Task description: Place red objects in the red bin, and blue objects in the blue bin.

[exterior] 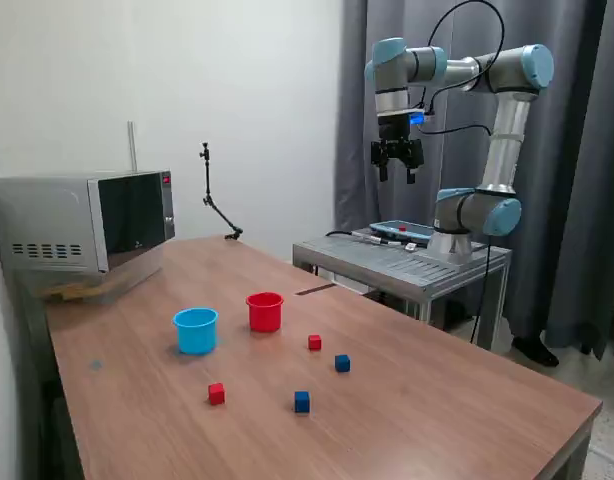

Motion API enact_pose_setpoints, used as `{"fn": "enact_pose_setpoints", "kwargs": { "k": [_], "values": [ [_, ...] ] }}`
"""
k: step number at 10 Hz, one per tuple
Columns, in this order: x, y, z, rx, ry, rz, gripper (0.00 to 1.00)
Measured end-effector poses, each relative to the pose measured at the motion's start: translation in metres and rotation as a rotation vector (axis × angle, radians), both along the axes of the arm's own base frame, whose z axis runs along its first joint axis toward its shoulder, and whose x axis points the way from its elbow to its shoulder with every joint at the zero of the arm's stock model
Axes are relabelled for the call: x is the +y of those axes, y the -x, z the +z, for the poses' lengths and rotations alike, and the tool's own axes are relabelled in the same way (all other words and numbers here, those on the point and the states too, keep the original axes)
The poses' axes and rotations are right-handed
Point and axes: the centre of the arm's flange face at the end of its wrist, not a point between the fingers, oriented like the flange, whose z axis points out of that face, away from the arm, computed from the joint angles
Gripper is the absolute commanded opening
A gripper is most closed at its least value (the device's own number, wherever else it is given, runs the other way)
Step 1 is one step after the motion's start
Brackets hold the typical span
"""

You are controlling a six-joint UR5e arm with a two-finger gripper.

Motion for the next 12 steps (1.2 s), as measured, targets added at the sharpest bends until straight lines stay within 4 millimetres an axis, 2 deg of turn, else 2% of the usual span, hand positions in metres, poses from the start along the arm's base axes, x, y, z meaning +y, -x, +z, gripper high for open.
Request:
{"fn": "enact_pose_setpoints", "kwargs": {
  "k": [12],
  "values": [
    [0.0023,0.0036,0.0076,0.022,-0.009,0.029,1.0]
  ]
}}
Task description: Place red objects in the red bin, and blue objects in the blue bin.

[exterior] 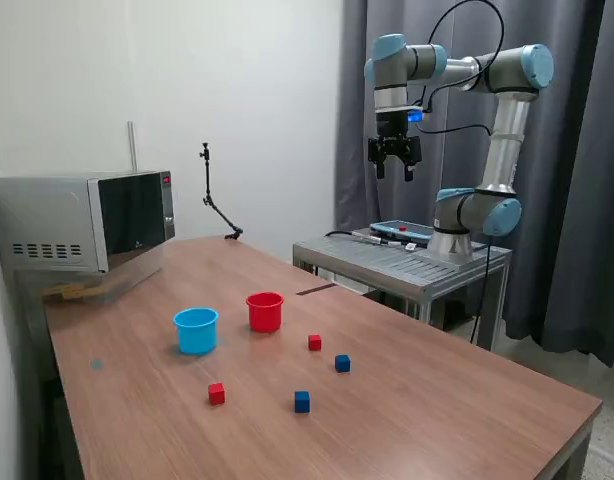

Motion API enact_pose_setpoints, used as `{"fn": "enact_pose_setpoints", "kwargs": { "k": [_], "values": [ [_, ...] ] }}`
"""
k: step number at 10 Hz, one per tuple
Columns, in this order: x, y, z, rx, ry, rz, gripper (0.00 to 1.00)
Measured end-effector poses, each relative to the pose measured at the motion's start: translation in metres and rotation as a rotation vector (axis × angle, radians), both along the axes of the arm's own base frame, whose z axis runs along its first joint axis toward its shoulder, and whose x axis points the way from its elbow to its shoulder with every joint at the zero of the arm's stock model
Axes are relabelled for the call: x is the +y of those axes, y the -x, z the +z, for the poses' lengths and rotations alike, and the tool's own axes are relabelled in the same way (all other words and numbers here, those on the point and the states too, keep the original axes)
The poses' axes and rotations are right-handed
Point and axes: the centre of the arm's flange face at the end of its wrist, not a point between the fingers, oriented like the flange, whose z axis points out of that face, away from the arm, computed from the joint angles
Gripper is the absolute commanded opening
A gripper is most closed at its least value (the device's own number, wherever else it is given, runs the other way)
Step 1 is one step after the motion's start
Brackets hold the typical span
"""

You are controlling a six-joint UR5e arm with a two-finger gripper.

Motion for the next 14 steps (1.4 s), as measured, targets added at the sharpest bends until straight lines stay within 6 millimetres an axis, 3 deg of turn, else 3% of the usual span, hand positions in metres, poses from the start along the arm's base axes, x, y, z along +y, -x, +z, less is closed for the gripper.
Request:
{"fn": "enact_pose_setpoints", "kwargs": {
  "k": [5,14],
  "values": [
    [0.0,0.002,0.004,0.015,0.003,0.001,1.0],
    [0.005,0.022,0.02,0.075,-0.008,-0.002,1.0]
  ]
}}
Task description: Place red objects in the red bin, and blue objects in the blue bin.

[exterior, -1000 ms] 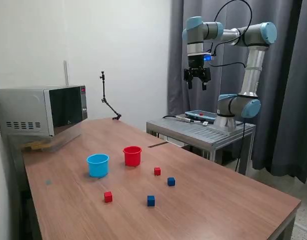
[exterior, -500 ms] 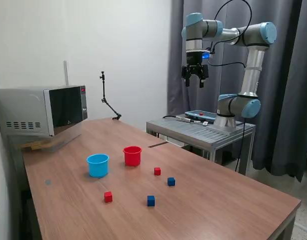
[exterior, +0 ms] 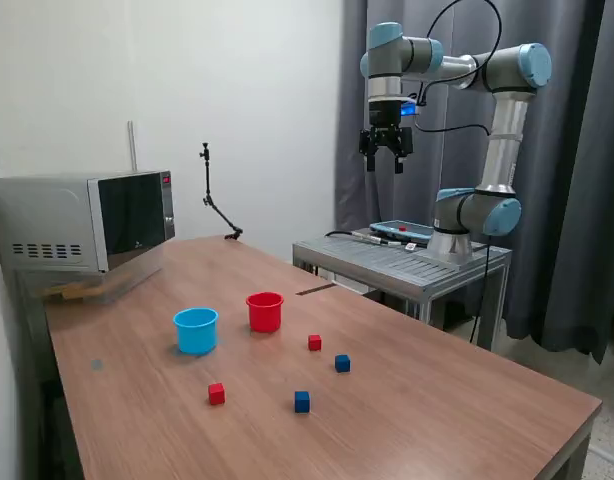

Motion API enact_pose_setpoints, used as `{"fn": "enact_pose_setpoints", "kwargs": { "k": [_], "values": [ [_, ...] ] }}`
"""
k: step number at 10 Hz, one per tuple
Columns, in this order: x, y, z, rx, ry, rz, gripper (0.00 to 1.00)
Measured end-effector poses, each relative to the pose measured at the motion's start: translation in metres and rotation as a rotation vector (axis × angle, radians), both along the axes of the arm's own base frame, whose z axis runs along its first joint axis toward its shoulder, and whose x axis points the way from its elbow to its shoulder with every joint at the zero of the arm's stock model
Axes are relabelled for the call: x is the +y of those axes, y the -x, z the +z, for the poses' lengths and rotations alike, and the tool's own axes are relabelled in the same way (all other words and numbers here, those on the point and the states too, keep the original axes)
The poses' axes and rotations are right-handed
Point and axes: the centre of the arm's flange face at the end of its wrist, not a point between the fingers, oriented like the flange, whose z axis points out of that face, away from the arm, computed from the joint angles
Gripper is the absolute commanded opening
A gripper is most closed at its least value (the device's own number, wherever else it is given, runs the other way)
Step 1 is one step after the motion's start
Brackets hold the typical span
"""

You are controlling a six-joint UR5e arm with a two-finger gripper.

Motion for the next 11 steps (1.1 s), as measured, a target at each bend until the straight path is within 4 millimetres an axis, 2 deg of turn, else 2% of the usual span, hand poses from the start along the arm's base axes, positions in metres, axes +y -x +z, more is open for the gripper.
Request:
{"fn": "enact_pose_setpoints", "kwargs": {
  "k": [5,11],
  "values": [
    [-0.006,0.016,0.0,-0.002,0.0,0.02,1.0],
    [-0.03,0.061,0.003,0.016,-0.002,0.08,1.0]
  ]
}}
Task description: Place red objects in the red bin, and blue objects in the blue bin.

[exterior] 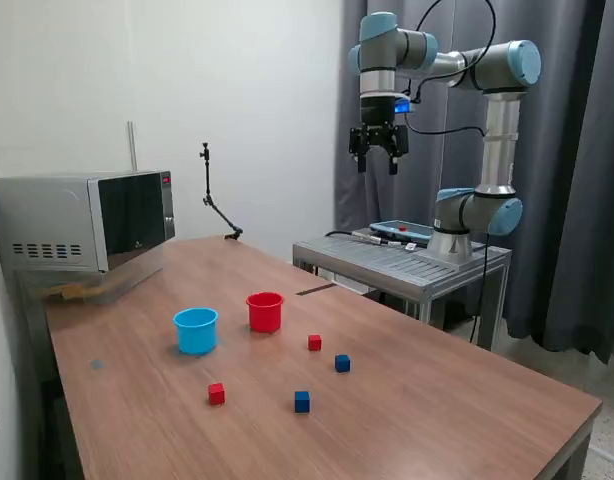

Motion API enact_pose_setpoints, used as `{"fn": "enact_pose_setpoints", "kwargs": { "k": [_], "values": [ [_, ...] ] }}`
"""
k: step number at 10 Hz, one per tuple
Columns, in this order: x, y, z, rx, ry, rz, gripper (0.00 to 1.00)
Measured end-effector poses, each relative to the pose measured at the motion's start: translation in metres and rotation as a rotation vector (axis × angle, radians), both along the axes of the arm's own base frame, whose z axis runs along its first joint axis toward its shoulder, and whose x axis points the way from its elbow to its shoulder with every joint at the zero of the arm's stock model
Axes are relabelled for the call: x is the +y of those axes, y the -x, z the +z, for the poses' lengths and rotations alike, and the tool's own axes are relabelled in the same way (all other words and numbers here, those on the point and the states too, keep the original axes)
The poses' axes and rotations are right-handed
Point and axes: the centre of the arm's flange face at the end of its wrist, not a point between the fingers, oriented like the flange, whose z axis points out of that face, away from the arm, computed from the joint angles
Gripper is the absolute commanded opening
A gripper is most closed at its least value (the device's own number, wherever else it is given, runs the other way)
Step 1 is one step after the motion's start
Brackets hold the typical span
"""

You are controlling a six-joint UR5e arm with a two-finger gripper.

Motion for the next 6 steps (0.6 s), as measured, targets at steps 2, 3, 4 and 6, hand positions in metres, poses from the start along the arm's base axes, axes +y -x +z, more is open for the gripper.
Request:
{"fn": "enact_pose_setpoints", "kwargs": {
  "k": [2,3,4,6],
  "values": [
    [-0.006,0.01,-0.001,0.006,0.0,0.012,1.0],
    [-0.009,0.012,-0.002,0.007,0.0,0.018,1.0],
    [-0.011,0.012,-0.003,0.006,0.0,0.022,1.0],
    [-0.014,0.012,-0.004,0.005,0.001,0.027,1.0]
  ]
}}
